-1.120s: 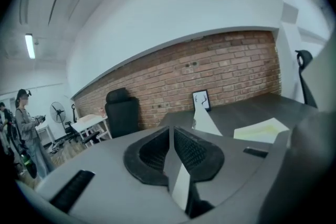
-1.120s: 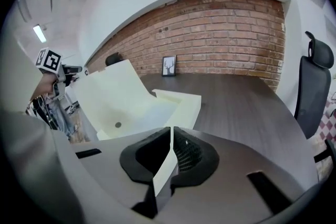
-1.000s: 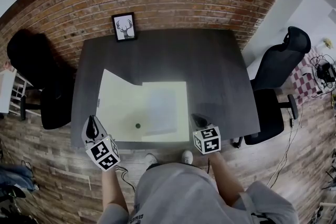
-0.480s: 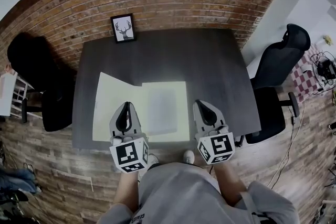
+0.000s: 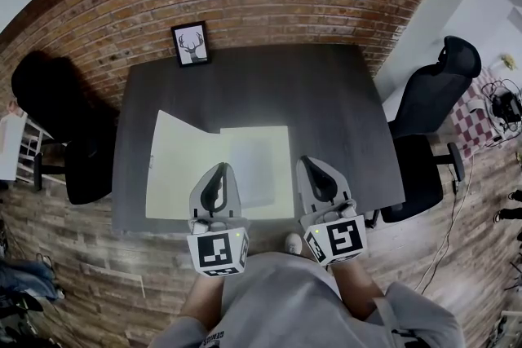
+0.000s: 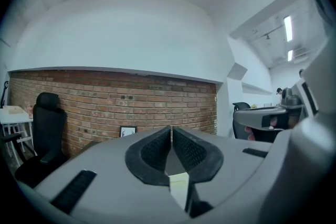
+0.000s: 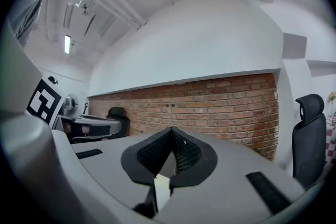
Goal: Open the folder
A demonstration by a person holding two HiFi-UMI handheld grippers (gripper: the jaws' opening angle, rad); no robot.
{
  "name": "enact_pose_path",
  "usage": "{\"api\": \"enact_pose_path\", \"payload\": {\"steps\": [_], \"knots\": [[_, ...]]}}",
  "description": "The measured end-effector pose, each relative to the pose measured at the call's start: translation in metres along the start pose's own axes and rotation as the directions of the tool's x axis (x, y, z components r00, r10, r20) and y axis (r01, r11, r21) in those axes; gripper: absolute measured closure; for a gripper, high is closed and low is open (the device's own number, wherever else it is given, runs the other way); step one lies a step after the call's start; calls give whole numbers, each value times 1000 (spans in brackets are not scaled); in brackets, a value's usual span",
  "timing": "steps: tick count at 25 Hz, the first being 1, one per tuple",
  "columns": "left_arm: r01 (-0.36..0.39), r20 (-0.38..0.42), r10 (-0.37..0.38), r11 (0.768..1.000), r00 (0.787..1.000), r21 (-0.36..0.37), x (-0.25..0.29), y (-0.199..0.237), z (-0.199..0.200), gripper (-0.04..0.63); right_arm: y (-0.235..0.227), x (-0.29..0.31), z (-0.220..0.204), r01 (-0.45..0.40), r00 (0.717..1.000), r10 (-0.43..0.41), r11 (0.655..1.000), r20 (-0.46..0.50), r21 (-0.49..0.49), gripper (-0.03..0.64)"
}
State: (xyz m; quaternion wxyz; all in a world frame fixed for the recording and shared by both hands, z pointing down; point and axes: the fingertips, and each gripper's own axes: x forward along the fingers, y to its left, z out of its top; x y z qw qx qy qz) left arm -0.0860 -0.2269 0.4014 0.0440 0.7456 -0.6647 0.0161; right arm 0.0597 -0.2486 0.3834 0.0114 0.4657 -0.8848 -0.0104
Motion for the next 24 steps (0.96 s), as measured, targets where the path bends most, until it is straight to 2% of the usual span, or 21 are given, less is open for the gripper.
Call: {"api": "enact_pose_path", "payload": {"steps": [24], "knots": [[0,3,0,999,1000,-33,-3,-1,-3,583,3,-2,2,-1,1000,1,1000,1,-11,618]]}}
